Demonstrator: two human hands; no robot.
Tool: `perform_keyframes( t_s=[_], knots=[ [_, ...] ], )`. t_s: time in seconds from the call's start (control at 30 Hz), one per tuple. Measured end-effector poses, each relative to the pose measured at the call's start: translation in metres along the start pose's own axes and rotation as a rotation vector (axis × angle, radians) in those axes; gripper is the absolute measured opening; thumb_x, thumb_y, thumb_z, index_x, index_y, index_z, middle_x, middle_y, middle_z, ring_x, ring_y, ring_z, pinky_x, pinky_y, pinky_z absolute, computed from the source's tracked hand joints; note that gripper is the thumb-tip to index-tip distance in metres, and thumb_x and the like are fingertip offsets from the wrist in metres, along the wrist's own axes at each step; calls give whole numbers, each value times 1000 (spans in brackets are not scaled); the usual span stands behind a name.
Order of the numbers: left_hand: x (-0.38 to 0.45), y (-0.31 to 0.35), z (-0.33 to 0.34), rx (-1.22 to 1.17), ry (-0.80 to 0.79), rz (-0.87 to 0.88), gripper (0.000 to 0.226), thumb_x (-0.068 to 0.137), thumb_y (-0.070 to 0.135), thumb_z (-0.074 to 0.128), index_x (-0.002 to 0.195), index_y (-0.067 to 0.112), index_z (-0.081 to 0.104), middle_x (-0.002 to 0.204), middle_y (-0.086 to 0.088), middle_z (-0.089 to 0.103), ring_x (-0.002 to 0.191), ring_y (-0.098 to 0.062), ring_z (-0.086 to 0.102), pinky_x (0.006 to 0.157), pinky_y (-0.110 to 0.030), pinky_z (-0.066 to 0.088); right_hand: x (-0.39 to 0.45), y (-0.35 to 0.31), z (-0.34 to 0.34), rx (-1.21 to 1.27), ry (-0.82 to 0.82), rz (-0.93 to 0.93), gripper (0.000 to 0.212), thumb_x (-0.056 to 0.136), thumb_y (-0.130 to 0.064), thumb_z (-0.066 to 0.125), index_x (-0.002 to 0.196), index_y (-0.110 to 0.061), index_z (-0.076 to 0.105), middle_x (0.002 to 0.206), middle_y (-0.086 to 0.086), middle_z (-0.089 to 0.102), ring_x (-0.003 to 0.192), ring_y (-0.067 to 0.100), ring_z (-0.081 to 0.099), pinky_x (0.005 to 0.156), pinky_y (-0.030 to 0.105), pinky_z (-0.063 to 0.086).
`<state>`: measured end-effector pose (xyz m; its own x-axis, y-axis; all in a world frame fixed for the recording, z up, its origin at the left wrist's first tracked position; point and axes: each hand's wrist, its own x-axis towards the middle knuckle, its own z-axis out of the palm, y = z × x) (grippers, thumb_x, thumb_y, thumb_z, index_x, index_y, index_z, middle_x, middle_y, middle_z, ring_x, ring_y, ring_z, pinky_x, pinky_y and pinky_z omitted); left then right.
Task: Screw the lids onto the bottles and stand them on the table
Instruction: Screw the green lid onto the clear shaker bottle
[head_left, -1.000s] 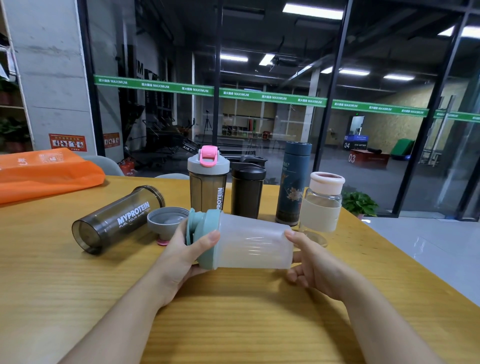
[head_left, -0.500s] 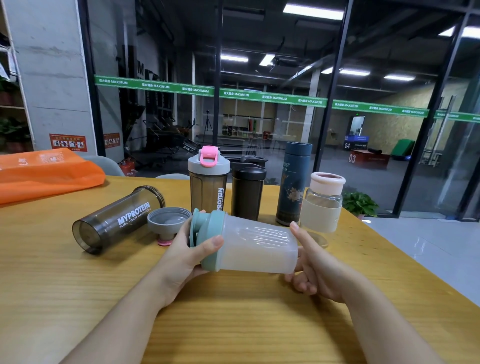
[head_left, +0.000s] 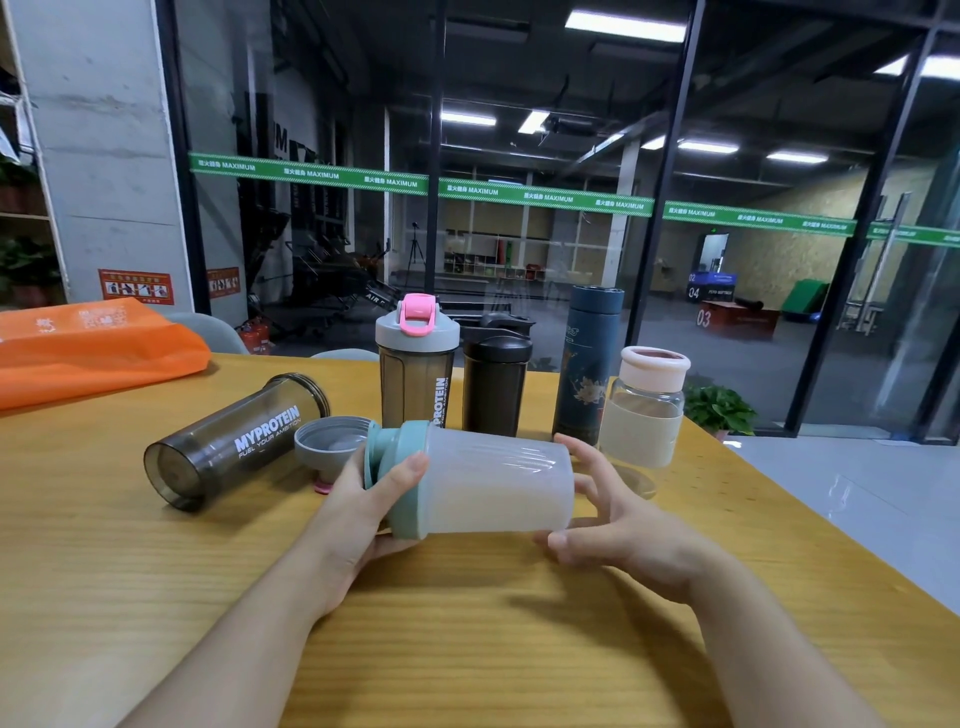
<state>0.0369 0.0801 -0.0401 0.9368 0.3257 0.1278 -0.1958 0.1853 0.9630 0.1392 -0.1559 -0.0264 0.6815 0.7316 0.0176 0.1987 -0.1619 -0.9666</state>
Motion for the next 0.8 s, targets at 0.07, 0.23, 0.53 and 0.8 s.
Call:
perform_keyframes(
  t_s=[0.07, 0.23, 0.53, 0.8],
  knots=[
    [1, 0, 0, -9, 4, -13, 68, 51, 51, 77, 113, 37, 53, 116, -4, 61, 109, -25, 59, 69, -40, 58, 0, 0, 0, -2, 15, -34, 92, 61, -15, 79, 129, -56, 35, 135, -7, 46, 100, 27, 66, 83, 37, 55],
    [2, -1, 0, -12, 3, -40, 53, 66, 47, 78, 111, 35, 54, 118, -7, 58, 111, -27, 57, 72, -42, 58, -1, -3, -1, -25, 54, -52, 80, 65, -12, 76, 127, -49, 41, 124, 0, 54, 85, 18, 66, 83, 37, 54],
    [0, 0, -1, 14, -37, -15, 83, 43, 53, 78, 119, 34, 51, 117, -6, 60, 108, -26, 60, 71, -40, 58, 2, -2, 2, 67, 98, 55, 72, 53, -51, 71, 119, -27, 52, 99, 5, 60, 62, 12, 55, 57, 24, 44],
    [-2, 1, 2, 29, -80, -5, 94, 32, 54, 87, 117, 40, 51, 116, -1, 63, 107, -22, 62, 70, -38, 57, 7, 1, 3, 40, 118, 175, 89, 53, -67, 54, 120, -9, 51, 77, 11, 53, 43, 12, 40, 44, 22, 30]
  ],
)
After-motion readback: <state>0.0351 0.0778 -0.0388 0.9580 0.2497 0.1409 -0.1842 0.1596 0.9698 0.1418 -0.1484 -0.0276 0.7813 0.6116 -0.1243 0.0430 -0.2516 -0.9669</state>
